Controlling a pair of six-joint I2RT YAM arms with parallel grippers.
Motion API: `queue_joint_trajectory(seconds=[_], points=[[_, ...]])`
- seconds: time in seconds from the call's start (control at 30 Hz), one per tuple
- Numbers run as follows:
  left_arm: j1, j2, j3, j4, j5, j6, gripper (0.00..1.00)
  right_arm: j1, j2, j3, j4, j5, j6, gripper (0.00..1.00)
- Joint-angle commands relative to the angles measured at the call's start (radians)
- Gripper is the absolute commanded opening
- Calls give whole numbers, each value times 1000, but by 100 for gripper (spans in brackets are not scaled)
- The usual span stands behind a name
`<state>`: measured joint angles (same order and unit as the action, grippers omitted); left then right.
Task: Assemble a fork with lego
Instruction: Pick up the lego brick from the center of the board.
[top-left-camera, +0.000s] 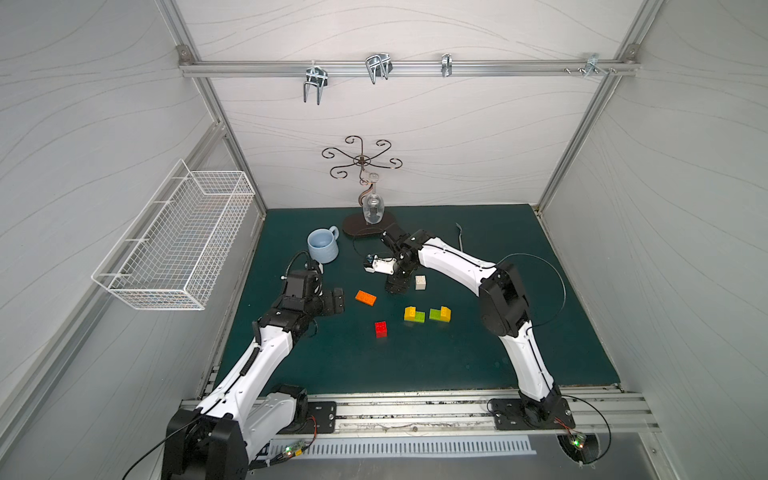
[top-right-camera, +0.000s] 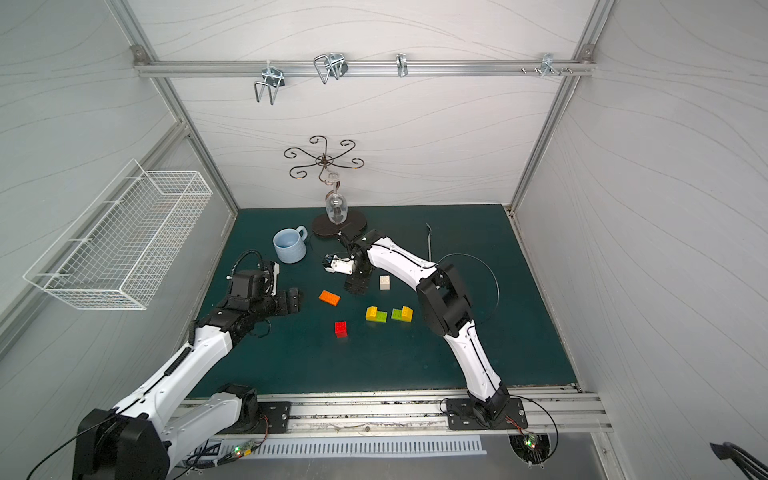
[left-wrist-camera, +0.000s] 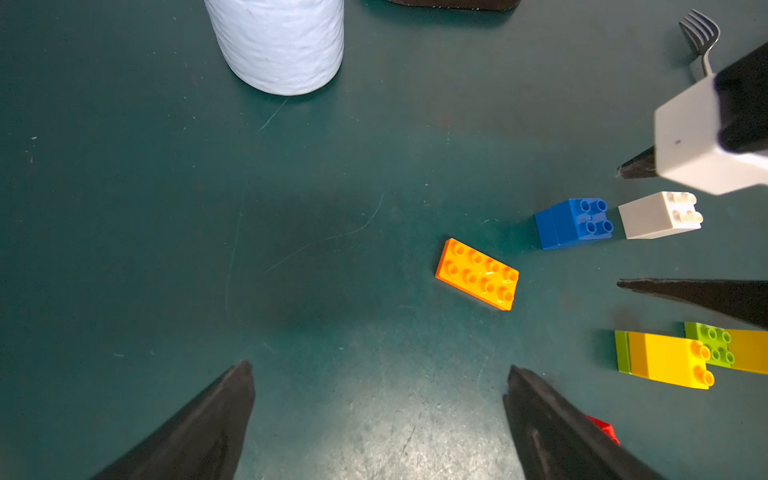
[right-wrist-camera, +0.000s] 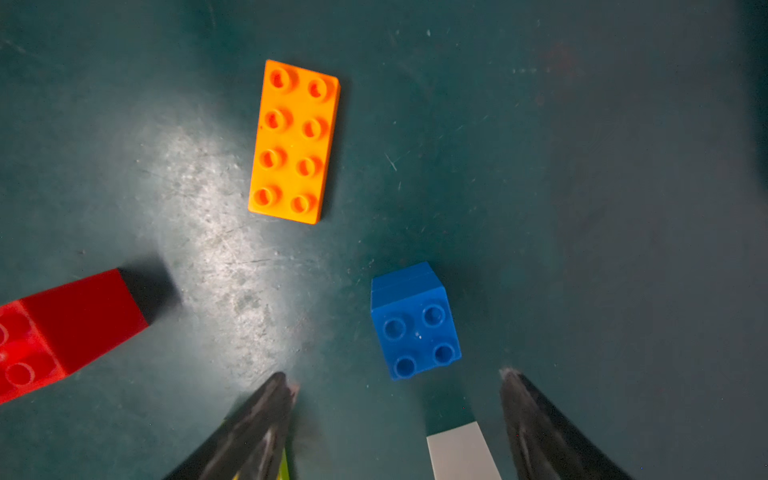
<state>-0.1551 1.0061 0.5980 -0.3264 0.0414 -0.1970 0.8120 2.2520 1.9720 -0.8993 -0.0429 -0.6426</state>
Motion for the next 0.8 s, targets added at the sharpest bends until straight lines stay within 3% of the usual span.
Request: queue_joint_trajectory(seconds=[0.0,0.27,0.53,0.77], points=[[5,9,3,56,-5,-2,100,-4,36,18,-44,-43,-29,82],[5,15,-1,63,-4,-2,100,-5,70,38,-42,-71,-29,75],[5,19,-1,67,-3,-4,100,-5,85,47,-42,-82,-31,61],[6,18,-1,68,-3,-4,100,-5,97,53,3,-52,-31,75]])
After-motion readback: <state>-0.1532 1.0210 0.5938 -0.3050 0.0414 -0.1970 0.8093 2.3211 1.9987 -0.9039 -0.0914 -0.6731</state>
